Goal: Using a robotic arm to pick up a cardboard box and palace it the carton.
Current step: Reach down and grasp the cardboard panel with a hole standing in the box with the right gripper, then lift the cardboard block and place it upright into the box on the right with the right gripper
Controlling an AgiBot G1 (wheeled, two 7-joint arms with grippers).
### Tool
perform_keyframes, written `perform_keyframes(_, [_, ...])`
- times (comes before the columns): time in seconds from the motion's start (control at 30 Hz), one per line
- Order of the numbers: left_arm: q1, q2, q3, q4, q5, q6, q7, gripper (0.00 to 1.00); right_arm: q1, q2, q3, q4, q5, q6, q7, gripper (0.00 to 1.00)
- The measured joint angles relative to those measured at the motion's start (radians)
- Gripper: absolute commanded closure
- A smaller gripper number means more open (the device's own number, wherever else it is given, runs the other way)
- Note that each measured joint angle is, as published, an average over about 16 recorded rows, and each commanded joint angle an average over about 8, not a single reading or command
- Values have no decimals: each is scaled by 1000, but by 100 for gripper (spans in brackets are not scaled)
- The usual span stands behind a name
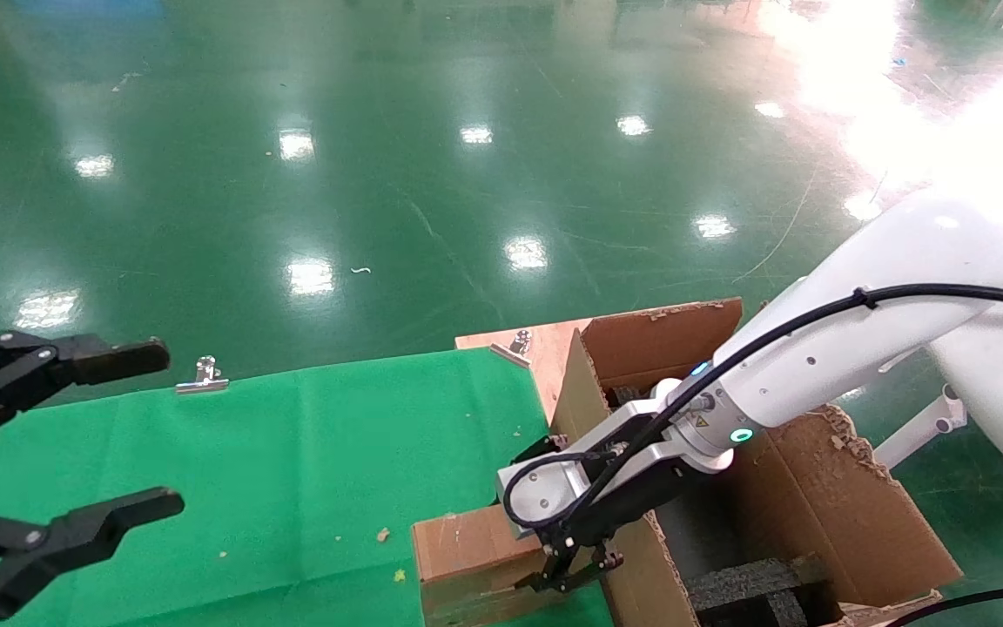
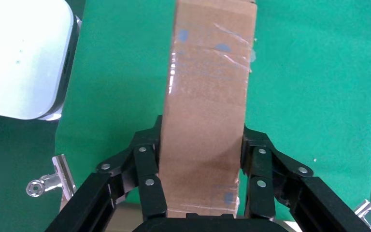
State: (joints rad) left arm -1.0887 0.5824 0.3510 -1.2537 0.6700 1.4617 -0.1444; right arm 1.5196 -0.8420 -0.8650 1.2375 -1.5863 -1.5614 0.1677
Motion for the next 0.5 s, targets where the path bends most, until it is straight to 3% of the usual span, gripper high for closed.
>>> perform_keyframes(0.5, [0,0,0,0,0,0,0,0,27,9,15,-26,37,0,4,100])
